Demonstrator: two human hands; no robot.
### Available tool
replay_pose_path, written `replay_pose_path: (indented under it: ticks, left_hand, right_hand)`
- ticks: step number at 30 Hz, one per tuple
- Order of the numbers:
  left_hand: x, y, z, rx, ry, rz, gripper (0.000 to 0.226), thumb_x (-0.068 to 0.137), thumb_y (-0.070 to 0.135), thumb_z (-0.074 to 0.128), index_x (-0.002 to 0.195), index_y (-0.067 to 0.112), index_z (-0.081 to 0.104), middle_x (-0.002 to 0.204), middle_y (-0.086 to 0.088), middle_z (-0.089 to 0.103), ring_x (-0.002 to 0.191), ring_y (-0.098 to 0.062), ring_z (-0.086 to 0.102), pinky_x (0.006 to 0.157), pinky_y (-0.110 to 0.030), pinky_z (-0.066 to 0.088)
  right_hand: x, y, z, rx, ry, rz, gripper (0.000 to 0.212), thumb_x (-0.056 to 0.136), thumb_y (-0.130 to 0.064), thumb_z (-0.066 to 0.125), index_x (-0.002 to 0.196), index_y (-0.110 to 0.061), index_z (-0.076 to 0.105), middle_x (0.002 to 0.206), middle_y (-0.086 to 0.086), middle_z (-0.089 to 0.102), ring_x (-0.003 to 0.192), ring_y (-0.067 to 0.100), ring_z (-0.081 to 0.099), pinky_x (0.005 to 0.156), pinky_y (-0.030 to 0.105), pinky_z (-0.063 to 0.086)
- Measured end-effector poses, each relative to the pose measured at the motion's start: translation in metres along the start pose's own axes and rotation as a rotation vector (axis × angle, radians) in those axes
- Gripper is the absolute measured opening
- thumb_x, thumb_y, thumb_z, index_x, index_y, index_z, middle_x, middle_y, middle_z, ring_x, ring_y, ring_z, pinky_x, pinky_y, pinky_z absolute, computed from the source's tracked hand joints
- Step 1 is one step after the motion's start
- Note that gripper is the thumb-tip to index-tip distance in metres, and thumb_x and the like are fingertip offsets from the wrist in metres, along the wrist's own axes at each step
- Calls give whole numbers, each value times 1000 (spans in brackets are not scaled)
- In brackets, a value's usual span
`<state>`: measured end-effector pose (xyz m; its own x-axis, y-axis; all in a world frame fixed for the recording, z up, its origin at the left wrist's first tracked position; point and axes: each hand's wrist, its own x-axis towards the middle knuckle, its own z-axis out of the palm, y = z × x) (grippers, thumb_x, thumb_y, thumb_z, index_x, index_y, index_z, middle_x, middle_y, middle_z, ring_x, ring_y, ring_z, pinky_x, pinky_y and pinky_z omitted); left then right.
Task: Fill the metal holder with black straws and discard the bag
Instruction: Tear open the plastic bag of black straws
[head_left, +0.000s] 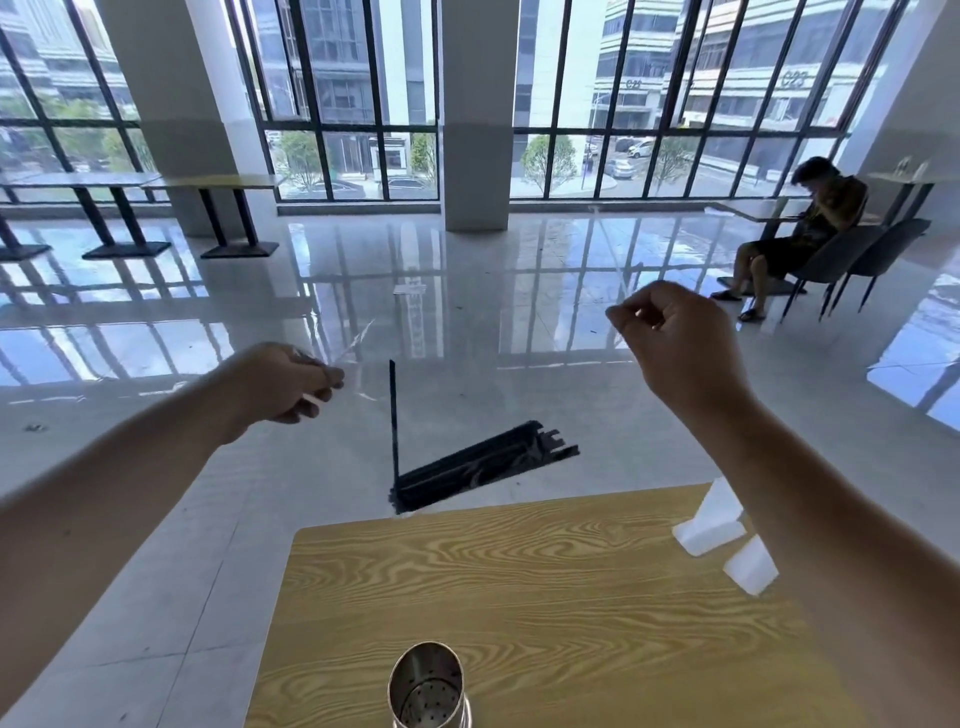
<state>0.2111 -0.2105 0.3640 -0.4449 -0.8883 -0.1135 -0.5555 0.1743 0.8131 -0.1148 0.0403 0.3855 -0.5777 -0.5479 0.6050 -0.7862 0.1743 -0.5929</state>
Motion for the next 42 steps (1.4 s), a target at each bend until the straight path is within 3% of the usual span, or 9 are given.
replay_pose_path:
  ticks: [4, 8, 13, 18, 21, 27, 31, 38, 42]
  left_hand:
    - [-7, -6, 8, 49, -54, -61, 20, 91, 26, 82, 101, 10, 74, 103, -13, 76, 75, -21, 67, 66, -30, 51]
    - [-14, 23, 4, 16, 6, 91, 68, 88, 38, 83, 146, 21, 52, 135, -10, 63, 101, -21, 64, 74, -31, 50]
    - [-38, 103, 13, -33, 202, 608, 65, 75, 85, 59, 122, 42, 69, 120, 16, 74, 98, 1, 68, 85, -28, 52]
    - [-36, 135, 40, 541, -362, 419, 43, 84, 68, 70, 108, 33, 79, 99, 13, 80, 94, -9, 75, 80, -26, 54]
    - [-32, 121, 50, 497, -677, 238, 53, 77, 65, 73, 114, 28, 76, 112, 7, 81, 99, -12, 78, 85, -32, 58]
    - [-27, 102, 42, 11, -741, 275, 62, 72, 65, 83, 121, 27, 75, 118, -4, 79, 103, -23, 77, 88, -39, 63]
    - [-39, 110, 36, 118, -759, 419, 56, 64, 52, 90, 116, 46, 72, 117, 10, 75, 105, -10, 74, 84, -28, 60]
    - [-61, 123, 42, 460, 142, 776, 33, 76, 62, 75, 82, 33, 61, 76, 11, 62, 69, -15, 60, 63, -36, 52]
    - [-69, 114, 50, 476, 232, 554, 85, 60, 108, 45, 74, 24, 57, 64, 4, 62, 60, -19, 60, 55, -35, 49]
  right_hand:
    - [24, -19, -18, 43, -111, -65, 19, 94, -38, 78, 81, -25, 73, 65, -2, 69, 54, 5, 58, 52, 15, 41]
    - [28, -43, -15, 40, -302, -173, 6, 97, -35, 76, 94, -36, 81, 73, -24, 73, 70, -7, 67, 59, 3, 44]
    - [18, -75, 17, -167, -466, -452, 11, 96, -28, 77, 99, -21, 85, 95, -3, 79, 90, 18, 72, 82, 32, 55]
    - [8, -86, 34, -260, -540, -563, 14, 96, -35, 76, 94, -21, 80, 82, -11, 63, 83, 18, 62, 72, 29, 41]
    - [8, -87, 31, -254, -554, -527, 19, 93, -42, 78, 86, -25, 74, 75, -13, 60, 75, 14, 58, 67, 28, 39]
    - [5, -77, 19, -219, -595, -393, 25, 91, -47, 80, 82, -24, 75, 69, -9, 66, 65, 5, 60, 60, 28, 47]
    - [5, -75, 17, -51, -704, -181, 27, 93, -39, 80, 76, -18, 74, 62, -3, 70, 56, 7, 62, 55, 26, 50]
    - [3, -81, 20, 228, -899, 274, 28, 97, -25, 73, 72, -13, 73, 60, 5, 71, 49, 17, 65, 44, 22, 47]
    - [4, -85, 25, 275, -851, 377, 28, 97, -25, 67, 71, -15, 67, 62, 7, 70, 47, 19, 63, 43, 22, 47]
